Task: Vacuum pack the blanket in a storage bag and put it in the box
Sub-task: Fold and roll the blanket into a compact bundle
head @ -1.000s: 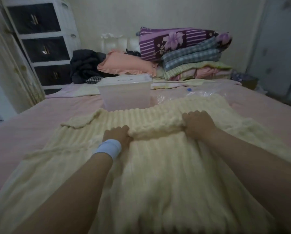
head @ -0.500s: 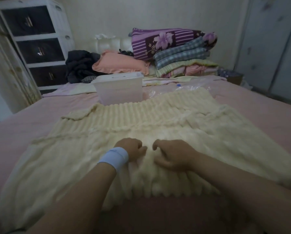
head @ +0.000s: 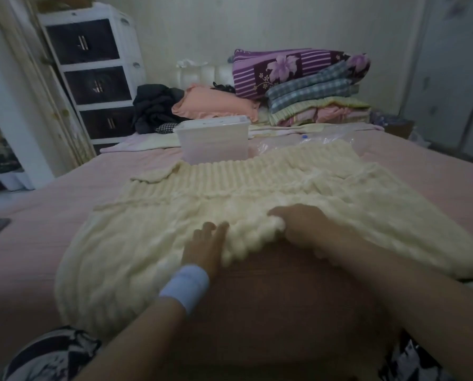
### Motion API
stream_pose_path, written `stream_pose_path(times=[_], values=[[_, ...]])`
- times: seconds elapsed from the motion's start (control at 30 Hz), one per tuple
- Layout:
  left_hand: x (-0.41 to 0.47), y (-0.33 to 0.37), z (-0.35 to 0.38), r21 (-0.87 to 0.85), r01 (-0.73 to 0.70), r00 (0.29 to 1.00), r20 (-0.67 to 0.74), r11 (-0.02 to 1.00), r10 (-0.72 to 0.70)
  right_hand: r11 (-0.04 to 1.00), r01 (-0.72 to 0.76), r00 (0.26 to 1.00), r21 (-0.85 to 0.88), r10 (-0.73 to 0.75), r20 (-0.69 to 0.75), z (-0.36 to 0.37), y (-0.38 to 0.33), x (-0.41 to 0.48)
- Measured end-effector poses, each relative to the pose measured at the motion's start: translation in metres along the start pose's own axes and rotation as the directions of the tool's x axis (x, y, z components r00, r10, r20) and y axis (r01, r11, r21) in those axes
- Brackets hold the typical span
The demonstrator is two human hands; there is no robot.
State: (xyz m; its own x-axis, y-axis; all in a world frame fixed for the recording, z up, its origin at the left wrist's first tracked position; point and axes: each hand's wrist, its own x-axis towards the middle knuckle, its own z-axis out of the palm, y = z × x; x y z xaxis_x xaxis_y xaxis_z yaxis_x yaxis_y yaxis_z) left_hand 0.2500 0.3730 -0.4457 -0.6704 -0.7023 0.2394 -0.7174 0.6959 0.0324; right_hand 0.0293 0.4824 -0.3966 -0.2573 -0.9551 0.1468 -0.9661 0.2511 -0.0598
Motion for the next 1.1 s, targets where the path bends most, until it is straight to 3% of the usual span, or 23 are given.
stream_pose_path(times=[0.1, 0.17, 0.2, 0.23, 0.27, 0.33, 0.37, 0.4, 0.43, 0.47, 0.5, 0.53, 0.57, 0.63, 0.7, 0.77, 0.83, 0.9, 0.97, 1.03, 1.1], values=[[0.032, -0.018, -0.057, -0.211, -0.008, 0.983, 0.178, 0.978, 0.046, 0.998, 0.033, 0.998, 0.053, -0.03, -0.054, -0.044, -0.005, 0.003], [0.037, -0.015, -0.09, -0.124, -0.084, 0.951, 0.285, 0.989, 0.116, 0.996, 0.056, 0.998, 0.071, -0.057, 0.004, -0.063, -0.008, 0.001], [0.035, -0.009, -0.101, -0.073, -0.109, 0.915, 0.383, 0.991, 0.129, 0.998, 0.053, 0.993, 0.034, -0.056, 0.103, -0.065, -0.005, 0.002], [0.03, -0.002, -0.103, -0.044, -0.106, 0.851, 0.513, 0.993, 0.113, 0.998, 0.058, 0.962, -0.018, -0.051, 0.268, -0.064, -0.004, -0.001], [0.023, 0.006, -0.098, -0.042, -0.076, 0.748, 0.658, 0.996, 0.085, 0.997, 0.068, 0.886, -0.042, -0.041, 0.462, -0.054, -0.005, -0.003], [0.009, 0.024, -0.081, -0.082, 0.045, 0.487, 0.872, 0.996, 0.05, 0.999, 0.031, 0.663, -0.043, 0.011, 0.749, -0.027, -0.009, -0.012], [0.005, 0.029, -0.072, -0.113, 0.098, 0.41, 0.91, 0.989, 0.064, 1.0, -0.017, 0.572, -0.016, 0.022, 0.82, -0.017, -0.012, -0.017], [0.007, 0.032, -0.065, -0.159, 0.132, 0.419, 0.903, 0.978, 0.09, 0.994, -0.095, 0.51, 0.055, 0.002, 0.86, -0.013, -0.015, -0.021], [0.012, 0.035, -0.06, -0.226, 0.16, 0.488, 0.865, 0.961, 0.122, 0.969, -0.19, 0.492, 0.156, -0.043, 0.869, -0.012, -0.016, -0.022], [0.018, 0.038, -0.058, -0.296, 0.171, 0.583, 0.799, 0.94, 0.146, 0.918, -0.267, 0.545, 0.294, -0.108, 0.831, -0.014, -0.016, -0.021], [0.027, 0.04, -0.056, -0.346, 0.136, 0.687, 0.709, 0.928, 0.163, 0.88, -0.251, 0.681, 0.404, -0.136, 0.719, -0.017, -0.011, -0.019], [0.036, 0.042, -0.054, -0.345, 0.067, 0.783, 0.6, 0.936, 0.165, 0.874, -0.178, 0.837, 0.453, -0.107, 0.536, -0.018, -0.003, -0.014], [0.044, 0.045, -0.052, -0.3, -0.017, 0.859, 0.484, 0.954, 0.167, 0.895, -0.102, 0.948, 0.433, -0.045, 0.315, -0.019, 0.006, -0.008], [0.063, 0.055, -0.048, -0.208, -0.13, 0.94, 0.285, 0.969, 0.187, 0.963, -0.063, 0.998, 0.263, 0.069, -0.012, -0.018, 0.03, 0.005], [0.075, 0.063, -0.044, -0.153, -0.167, 0.955, 0.221, 0.974, 0.199, 0.991, -0.118, 0.992, 0.066, 0.121, -0.042, -0.014, 0.052, 0.009], [0.087, 0.065, -0.033, -0.044, -0.126, 0.923, 0.362, 0.991, 0.133, 0.972, -0.23, 0.967, -0.048, 0.233, 0.106, -0.001, 0.086, 0.012], [0.1, 0.056, -0.014, 0.023, -0.013, 0.843, 0.538, 1.0, -0.001, 0.932, -0.356, 0.874, -0.064, 0.357, 0.329, 0.015, 0.124, 0.012], [0.117, 0.051, -0.005, 0.08, 0.054, 0.779, 0.62, 0.995, -0.092, 0.914, -0.401, 0.798, -0.055, 0.379, 0.468, 0.023, 0.151, 0.014], [0.142, 0.059, -0.012, 0.105, 0.104, 0.807, 0.572, 0.989, -0.145, 0.914, -0.404, 0.856, 0.019, 0.371, 0.361, 0.013, 0.163, 0.02], [0.17, 0.077, -0.026, 0.162, 0.116, 0.896, 0.409, 0.98, -0.174, 0.932, -0.362, 0.93, 0.038, 0.358, 0.082, -0.003, 0.17, 0.035], [0.198, 0.103, -0.031, 0.161, 0.033, 0.973, 0.22, 0.986, -0.068, 0.948, -0.312, 0.95, -0.063, 0.31, -0.039, -0.015, 0.184, 0.055]])
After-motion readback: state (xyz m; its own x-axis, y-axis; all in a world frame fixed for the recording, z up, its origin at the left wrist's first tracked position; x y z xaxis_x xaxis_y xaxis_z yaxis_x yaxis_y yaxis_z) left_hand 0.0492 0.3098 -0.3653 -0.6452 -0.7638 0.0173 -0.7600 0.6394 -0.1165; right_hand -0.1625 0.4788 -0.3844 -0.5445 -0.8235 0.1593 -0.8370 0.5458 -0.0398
